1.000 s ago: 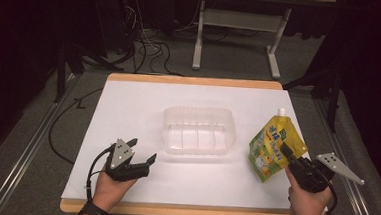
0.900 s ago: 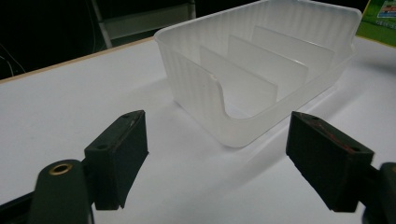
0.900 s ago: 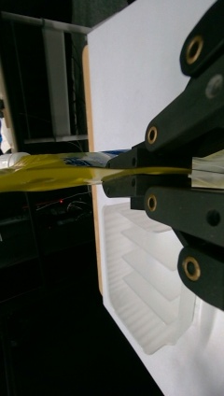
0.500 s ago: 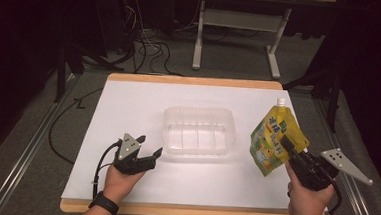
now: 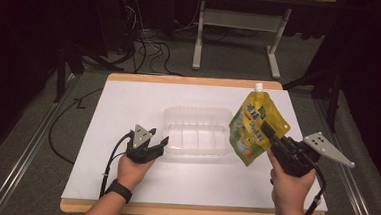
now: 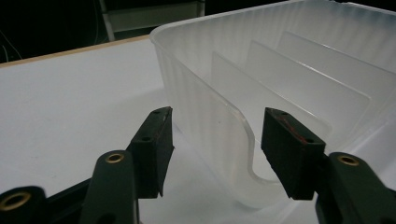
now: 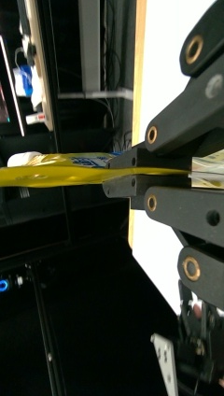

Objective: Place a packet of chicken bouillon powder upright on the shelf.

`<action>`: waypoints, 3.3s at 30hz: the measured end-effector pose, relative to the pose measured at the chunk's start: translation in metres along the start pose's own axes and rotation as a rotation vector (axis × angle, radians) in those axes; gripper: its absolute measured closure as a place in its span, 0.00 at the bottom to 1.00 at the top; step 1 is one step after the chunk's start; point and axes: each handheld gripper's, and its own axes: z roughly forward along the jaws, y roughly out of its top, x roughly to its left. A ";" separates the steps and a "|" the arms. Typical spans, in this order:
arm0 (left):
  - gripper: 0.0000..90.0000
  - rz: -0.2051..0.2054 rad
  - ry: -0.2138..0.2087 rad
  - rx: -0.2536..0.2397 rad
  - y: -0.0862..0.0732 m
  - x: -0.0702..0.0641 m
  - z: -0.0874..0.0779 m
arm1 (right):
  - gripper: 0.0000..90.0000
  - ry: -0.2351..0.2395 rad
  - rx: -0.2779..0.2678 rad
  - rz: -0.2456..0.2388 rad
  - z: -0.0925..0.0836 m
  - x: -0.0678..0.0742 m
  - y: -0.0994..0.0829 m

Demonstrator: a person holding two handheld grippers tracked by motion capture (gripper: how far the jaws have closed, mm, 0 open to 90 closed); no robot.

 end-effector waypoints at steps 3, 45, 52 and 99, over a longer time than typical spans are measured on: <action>0.55 0.017 -0.011 0.004 -0.002 -0.003 0.006 | 1.00 0.024 0.000 0.003 0.013 0.008 -0.001; 0.80 0.100 0.016 0.009 -0.010 -0.021 0.002 | 1.00 0.052 0.072 0.002 0.142 0.061 -0.032; 0.80 0.103 0.019 0.008 -0.010 -0.020 0.002 | 1.00 0.039 0.070 -0.004 0.148 0.061 -0.037; 0.80 0.109 0.019 0.008 -0.010 -0.019 0.002 | 1.00 0.063 0.128 -0.024 0.150 0.066 -0.082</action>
